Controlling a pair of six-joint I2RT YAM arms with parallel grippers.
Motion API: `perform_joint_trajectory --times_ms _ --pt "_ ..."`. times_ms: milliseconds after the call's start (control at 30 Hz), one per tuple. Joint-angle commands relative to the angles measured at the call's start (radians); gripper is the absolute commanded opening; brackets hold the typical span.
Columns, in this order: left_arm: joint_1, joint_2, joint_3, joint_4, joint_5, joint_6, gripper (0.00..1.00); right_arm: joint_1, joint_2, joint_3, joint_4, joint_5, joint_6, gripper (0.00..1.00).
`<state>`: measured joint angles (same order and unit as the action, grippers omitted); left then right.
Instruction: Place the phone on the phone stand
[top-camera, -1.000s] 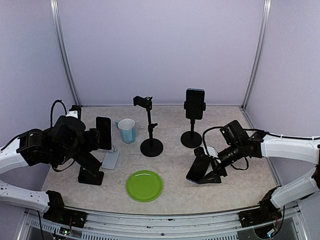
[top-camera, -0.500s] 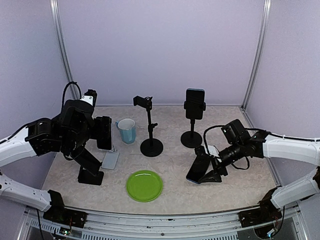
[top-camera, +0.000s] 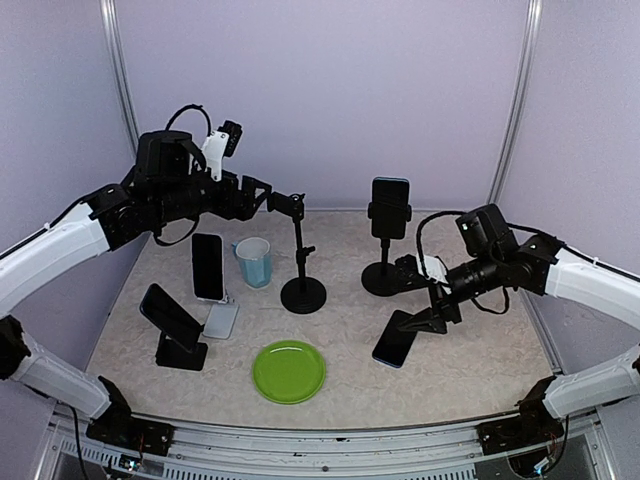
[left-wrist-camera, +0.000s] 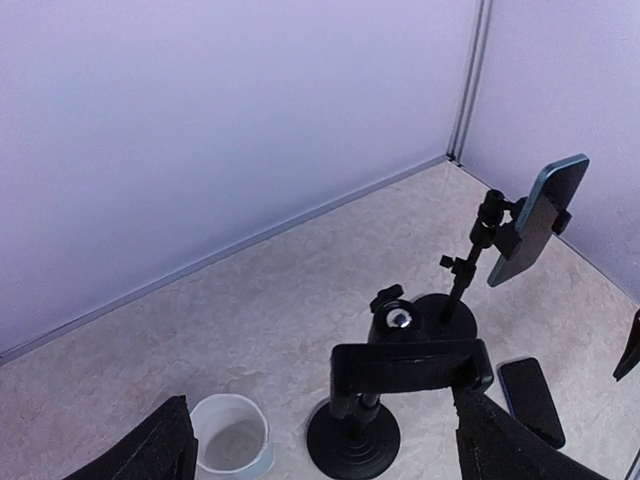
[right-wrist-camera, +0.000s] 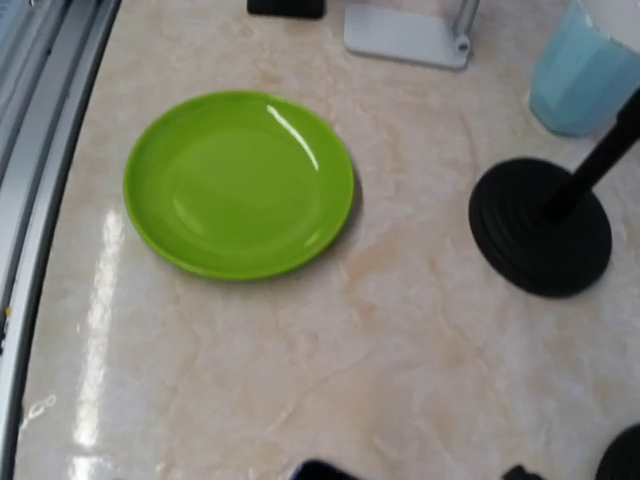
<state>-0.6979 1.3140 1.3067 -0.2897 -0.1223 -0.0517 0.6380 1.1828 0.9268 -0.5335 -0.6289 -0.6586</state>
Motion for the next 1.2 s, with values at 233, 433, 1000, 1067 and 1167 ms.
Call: perform_joint_trajectory --times_ms 233,433,1000,1067,1167 --pt "0.044 0.202 0.186 -0.026 0.340 0.122 0.82 -0.002 0.000 0.107 -0.142 0.020 -0.009 0.80" --pt "0.051 0.255 0.222 -0.059 0.355 0.120 0.82 0.000 0.023 0.167 -0.174 0.009 0.001 0.79" --pt "0.029 0.126 0.113 -0.074 0.412 0.012 0.72 0.094 0.395 0.715 0.038 0.147 0.339 0.70" --pt "0.028 0.113 0.096 -0.060 0.397 -0.001 0.72 0.112 0.451 0.780 0.029 0.175 0.335 0.71" --pt "0.024 0.098 0.074 -0.041 0.376 -0.009 0.73 0.122 0.513 0.824 0.049 0.214 0.340 0.71"
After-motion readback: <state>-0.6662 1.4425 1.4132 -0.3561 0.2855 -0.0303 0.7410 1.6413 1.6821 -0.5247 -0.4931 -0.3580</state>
